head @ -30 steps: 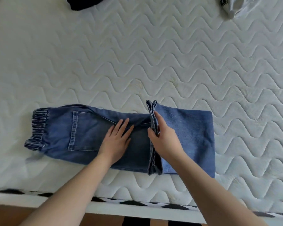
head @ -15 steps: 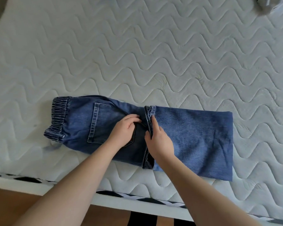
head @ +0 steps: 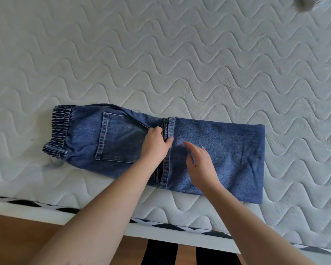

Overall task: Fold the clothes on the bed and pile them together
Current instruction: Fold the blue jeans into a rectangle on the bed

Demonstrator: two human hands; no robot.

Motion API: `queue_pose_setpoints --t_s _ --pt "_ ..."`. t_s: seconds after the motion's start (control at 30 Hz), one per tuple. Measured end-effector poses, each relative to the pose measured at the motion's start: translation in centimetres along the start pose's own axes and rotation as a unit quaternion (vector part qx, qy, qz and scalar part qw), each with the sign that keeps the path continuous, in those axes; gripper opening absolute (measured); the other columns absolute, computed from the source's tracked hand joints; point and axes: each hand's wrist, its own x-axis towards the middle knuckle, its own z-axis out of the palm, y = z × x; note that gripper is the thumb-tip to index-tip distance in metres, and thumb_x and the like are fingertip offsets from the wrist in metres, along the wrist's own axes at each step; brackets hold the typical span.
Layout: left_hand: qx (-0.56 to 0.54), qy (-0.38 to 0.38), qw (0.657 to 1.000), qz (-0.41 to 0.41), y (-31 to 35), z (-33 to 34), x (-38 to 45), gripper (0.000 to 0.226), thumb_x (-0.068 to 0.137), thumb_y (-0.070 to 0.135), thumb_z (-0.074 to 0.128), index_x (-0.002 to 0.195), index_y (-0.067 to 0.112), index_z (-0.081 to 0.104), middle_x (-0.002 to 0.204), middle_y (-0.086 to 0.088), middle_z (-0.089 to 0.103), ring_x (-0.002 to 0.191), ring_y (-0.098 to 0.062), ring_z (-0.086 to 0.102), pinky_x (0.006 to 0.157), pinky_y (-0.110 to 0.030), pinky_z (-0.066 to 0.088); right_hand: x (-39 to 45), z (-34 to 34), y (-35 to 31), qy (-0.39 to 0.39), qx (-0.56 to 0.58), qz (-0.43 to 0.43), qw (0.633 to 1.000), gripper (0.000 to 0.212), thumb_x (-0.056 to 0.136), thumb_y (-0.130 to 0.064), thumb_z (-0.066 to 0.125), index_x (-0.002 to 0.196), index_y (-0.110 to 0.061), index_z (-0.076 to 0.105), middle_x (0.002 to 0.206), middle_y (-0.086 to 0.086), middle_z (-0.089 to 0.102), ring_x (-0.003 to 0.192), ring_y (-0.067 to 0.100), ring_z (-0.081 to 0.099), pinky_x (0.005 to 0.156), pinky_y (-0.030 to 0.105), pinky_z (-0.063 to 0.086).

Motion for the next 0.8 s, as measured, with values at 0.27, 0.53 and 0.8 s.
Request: queue_pose_setpoints --t_s 0.27,0.53,0.8 --pt "-0.042 0.011 0.999 -0.003 -0.3 -1.0 -0.3 0.013 0.101 0.026 0.048 0.105 0.014 0.049 0.102 -0.008 0.062 0.093 -0.030 0.060 0.073 -0.037 0.045 -2.1 -0.8 2.9 -0.029 -0.159 -0.101 0.982 0.052 0.098 -0.023 0.048 0.149 -0.018 0.037 0.157 0.001 0.030 0.145 0.024 0.024 0.117 0.041 0.023" --pt "-0.034 0.069 0.989 -0.124 -1.0 1.2 -3.6 0.071 0.082 0.053 0.070 0.129 0.009 0.041 0.115 -0.012 0.061 0.109 -0.036 0.060 0.086 -0.041 0.050 -1.8 -2.1 5.7 -0.063 -0.226 -0.122 0.964 0.054 0.103 -0.027 0.035 0.155 -0.020 0.020 0.162 -0.002 0.015 0.149 0.022 0.011 0.121 0.039 0.008" --pt "-0.036 0.080 0.994 -0.068 -3.6 2.5 -5.8 0.066 0.090 0.011 0.067 0.147 0.012 0.033 0.135 -0.016 0.055 0.119 -0.034 0.054 0.092 -0.032 0.039 -3.8 -3.7 9.7 -0.025 -0.291 -0.103 0.951 0.059 0.099 -0.038 0.043 0.153 -0.019 0.027 0.161 0.001 0.020 0.149 0.026 0.015 0.121 0.047 0.010"
